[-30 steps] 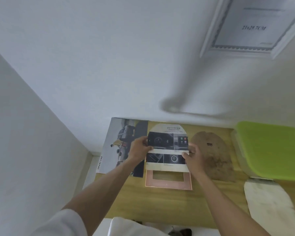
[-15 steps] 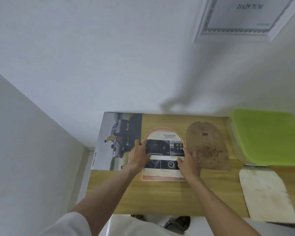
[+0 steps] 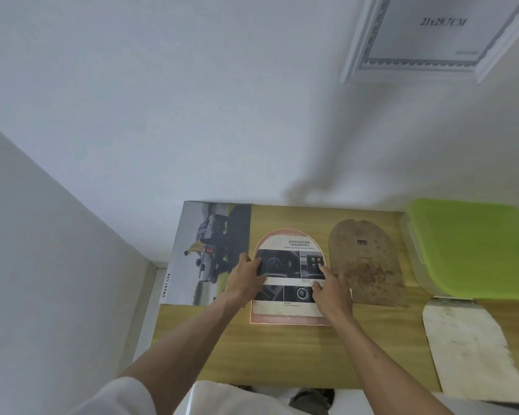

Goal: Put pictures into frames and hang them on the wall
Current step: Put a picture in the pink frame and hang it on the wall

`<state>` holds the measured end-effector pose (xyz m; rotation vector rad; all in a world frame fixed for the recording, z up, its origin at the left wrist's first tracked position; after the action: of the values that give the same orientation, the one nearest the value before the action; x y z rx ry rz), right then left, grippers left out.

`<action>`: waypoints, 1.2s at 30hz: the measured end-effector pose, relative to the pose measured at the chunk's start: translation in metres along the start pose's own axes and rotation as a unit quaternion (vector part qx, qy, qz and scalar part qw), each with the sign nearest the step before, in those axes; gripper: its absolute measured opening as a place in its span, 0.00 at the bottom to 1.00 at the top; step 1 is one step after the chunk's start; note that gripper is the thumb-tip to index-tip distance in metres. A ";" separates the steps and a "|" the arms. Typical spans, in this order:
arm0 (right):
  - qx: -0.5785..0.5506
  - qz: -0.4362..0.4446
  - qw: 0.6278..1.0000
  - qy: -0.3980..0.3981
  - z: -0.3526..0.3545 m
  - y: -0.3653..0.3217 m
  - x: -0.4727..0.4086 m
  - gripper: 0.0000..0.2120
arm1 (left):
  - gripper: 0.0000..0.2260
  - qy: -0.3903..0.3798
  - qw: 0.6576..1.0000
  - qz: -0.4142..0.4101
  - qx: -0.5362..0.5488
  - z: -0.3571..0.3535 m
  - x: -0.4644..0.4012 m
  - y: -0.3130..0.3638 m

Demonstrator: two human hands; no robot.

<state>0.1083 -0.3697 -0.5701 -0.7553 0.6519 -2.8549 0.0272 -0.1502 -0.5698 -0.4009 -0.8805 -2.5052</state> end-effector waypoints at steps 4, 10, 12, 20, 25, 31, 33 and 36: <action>-0.029 0.011 0.999 0.026 0.013 0.006 0.001 0.21 | 0.16 0.068 0.997 -0.016 -0.014 0.015 0.005 0.011; -0.032 -0.017 0.997 0.071 0.058 0.050 -0.012 0.21 | 0.18 0.090 0.994 -0.061 0.028 0.007 -0.001 0.079; -0.012 -0.040 0.997 0.069 0.075 0.071 -0.019 0.23 | 0.21 0.057 0.994 -0.075 0.050 -0.009 -0.006 0.111; 0.036 -0.090 0.995 0.014 0.113 0.141 -0.041 0.32 | 0.26 -0.070 0.991 0.034 0.113 -0.081 -0.023 0.181; 0.027 -0.088 0.995 -0.023 0.111 0.157 -0.049 0.34 | 0.17 -0.076 0.986 0.109 0.104 -0.106 -0.027 0.193; -0.032 -0.102 0.994 -0.027 0.111 0.167 -0.057 0.31 | 0.22 -0.042 0.973 0.180 0.141 -0.108 -0.031 0.197; -0.051 -0.112 0.992 -0.026 0.112 0.171 -0.060 0.29 | 0.24 -0.036 0.966 0.208 0.148 -0.106 -0.033 0.194; -0.075 -0.128 0.989 -0.021 0.113 0.174 -0.062 0.28 | 0.19 -0.024 0.954 0.247 0.170 -0.102 -0.036 0.185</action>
<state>0.2185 -0.5558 -0.5851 -0.9857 0.8271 -3.0340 0.1385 -0.3333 -0.5663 -0.4962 -1.0566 -1.8563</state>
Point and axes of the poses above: each hand's wrist, its own x-axis away from the middle knuckle, its own z-axis out of the back of the hand, y = z × x, the point moved 10 cm from there along -x, towards the middle knuckle, and after that the axes turned 5 degrees about -y, right-handed, at the moved point
